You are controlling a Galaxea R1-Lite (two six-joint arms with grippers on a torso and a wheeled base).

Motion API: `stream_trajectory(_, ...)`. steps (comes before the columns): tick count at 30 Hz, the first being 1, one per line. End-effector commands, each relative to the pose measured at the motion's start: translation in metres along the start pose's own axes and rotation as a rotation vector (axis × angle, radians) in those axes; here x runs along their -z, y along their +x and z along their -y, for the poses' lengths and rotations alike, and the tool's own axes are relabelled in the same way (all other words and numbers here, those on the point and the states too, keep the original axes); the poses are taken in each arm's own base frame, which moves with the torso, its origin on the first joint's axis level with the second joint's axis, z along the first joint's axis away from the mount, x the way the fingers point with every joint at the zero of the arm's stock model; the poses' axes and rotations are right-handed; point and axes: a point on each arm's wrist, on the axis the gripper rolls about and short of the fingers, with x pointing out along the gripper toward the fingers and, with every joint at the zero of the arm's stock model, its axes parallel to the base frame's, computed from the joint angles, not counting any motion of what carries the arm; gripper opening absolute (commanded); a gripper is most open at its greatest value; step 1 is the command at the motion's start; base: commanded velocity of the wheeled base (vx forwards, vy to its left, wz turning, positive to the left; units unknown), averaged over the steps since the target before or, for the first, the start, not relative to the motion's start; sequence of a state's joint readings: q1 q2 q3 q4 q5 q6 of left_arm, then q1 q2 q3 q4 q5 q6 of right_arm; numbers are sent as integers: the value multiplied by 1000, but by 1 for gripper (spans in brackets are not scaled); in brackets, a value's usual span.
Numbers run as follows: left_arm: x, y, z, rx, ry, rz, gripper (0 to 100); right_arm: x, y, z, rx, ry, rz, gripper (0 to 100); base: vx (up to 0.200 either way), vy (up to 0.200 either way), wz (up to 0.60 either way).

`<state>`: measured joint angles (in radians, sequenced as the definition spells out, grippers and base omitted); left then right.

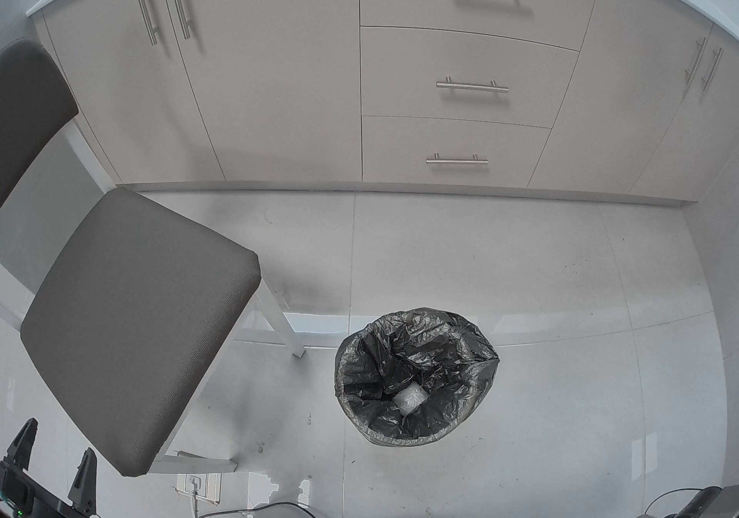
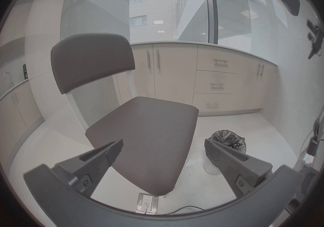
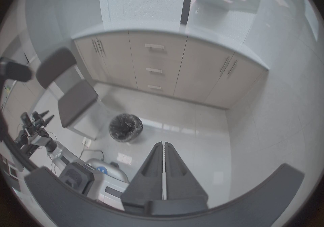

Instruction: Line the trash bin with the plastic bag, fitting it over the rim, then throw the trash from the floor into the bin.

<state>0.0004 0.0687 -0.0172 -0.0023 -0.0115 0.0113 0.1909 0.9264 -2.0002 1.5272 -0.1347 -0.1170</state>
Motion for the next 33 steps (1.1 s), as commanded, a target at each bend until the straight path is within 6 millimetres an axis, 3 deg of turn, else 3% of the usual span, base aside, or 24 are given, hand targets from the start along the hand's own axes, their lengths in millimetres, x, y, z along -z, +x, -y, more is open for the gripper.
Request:
stream_trajectory(1, 7, -4, 0, -2, 2, 51, 100, 138, -113, -41, 43, 43, 627, 0, 0, 0, 0)
stream_trajectory(4, 7, -4, 0, -2, -2, 51, 100, 166, -89, -60, 128, 39, 743, 0, 0, 0, 0)
stream_trajectory(5, 7, -4, 0, -2, -2, 51, 100, 166, -89, -60, 128, 39, 743, 0, 0, 0, 0)
stream_trajectory(6, 7, -4, 0, -2, -2, 51, 100, 178, -74, -65, 159, 24, 815, 0, 0, 0, 0)
stream_trajectory(9, 7, -4, 0, -2, -2, 51, 100, 189, -65, -59, 146, -24, 874, 0, 0, 0, 0)
stream_trajectory(12, 7, -4, 0, -2, -2, 51, 100, 191, -53, -59, 124, -42, 823, 0, 0, 0, 0)
stream_trajectory(15, 7, -4, 0, -2, -2, 51, 100, 191, -37, -58, 89, 12, 765, 0, 0, 0, 0)
stream_trajectory(16, 7, -4, 0, -2, -2, 51, 100, 191, -22, -58, 56, 89, 708, 0, 0, 0, 0)
stream_trajectory(17, 7, -4, 0, -2, -2, 51, 100, 191, -22, -58, 56, 89, 708, 0, 0, 0, 0)
stream_trajectory(20, 7, -4, 0, -2, -2, 51, 100, 192, 29, -56, 0, 224, 597, 0, 0, 0, 0)
stream_trajectory(21, 7, -4, 0, -2, -2, 51, 100, 192, 34, -56, -1, 229, 595, 0, 0, 0, 0)
stream_trajectory(22, 7, -4, 0, -2, -2, 51, 100, 193, 67, -55, -10, 261, 597, 0, 0, 0, 0)
stream_trajectory(23, 7, -4, 0, -2, -2, 51, 100, 194, 77, -55, -10, 267, 602, 0, 0, 0, 0)
stream_trajectory(24, 7, -4, 0, -2, -2, 51, 100, 202, 112, -55, -11, 283, 629, 0, 0, 0, 0)
stream_trajectory(26, 7, -4, 0, -2, -2, 51, 100, 220, 148, -57, -7, 272, 654, 0, 0, 0, 0)
stream_trajectory(28, 7, -4, 0, -2, -2, 51, 100, 232, 165, -59, 2, 242, 669, 0, 0, 0, 0)
stream_trajectory(33, 7, -4, 0, -2, -2, 51, 100, 245, 174, -60, 57, 241, 509, 0, 0, 0, 0)
